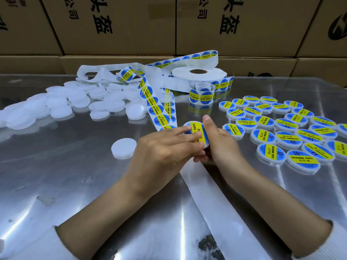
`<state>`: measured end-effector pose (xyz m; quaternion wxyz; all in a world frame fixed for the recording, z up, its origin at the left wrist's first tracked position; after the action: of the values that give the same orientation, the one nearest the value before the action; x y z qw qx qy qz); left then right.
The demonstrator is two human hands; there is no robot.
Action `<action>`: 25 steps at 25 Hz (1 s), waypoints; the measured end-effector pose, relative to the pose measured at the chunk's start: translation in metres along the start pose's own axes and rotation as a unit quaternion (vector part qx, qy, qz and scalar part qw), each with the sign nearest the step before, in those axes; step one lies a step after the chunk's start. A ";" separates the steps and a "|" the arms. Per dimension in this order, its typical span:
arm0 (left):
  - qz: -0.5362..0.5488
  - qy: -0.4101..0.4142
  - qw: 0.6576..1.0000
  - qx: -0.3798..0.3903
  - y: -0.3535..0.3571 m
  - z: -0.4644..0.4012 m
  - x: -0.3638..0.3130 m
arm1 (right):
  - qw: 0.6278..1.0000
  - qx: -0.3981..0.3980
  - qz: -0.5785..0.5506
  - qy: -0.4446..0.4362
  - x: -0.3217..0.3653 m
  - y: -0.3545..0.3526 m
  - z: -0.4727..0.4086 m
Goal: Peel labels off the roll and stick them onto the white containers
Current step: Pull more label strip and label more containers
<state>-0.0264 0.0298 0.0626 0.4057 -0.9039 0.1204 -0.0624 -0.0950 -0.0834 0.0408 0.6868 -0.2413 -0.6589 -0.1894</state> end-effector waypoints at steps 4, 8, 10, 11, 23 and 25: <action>-0.113 0.050 0.992 -0.015 -0.007 -0.001 -0.006 | 0.999 -0.026 0.031 -0.009 0.000 -0.006 -0.002; -0.101 -0.128 0.985 0.050 -0.001 -0.001 0.019 | 0.971 -0.072 0.227 0.000 -0.006 -0.029 -0.006; -0.080 -0.314 0.926 0.191 0.012 0.014 0.047 | 0.942 -0.077 0.327 0.023 -0.011 -0.036 -0.008; -0.072 -0.388 0.879 0.267 0.019 0.025 0.058 | 0.924 -0.079 0.373 0.039 -0.013 -0.038 -0.010; 0.081 -0.358 0.918 0.151 0.024 0.021 0.051 | 0.877 -0.059 0.471 -0.079 0.000 -0.023 -0.007; 0.053 -0.373 0.911 0.170 0.024 0.024 0.056 | 0.863 -0.047 0.500 -0.054 -0.005 -0.024 -0.009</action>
<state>0.0290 0.0162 0.0298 0.5712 -0.7712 -0.0039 0.2810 -0.1013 -0.1084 0.0376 0.6408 -0.5801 -0.4761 0.1617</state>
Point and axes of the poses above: each hand's wrist, its own z-axis away from the middle knuckle, its own y-axis out of the palm, x = y × z, the point moved 4 cm from there along -z, towards the middle knuckle, and after that the axes turned 14 degrees about x, right-handed, at the moved point
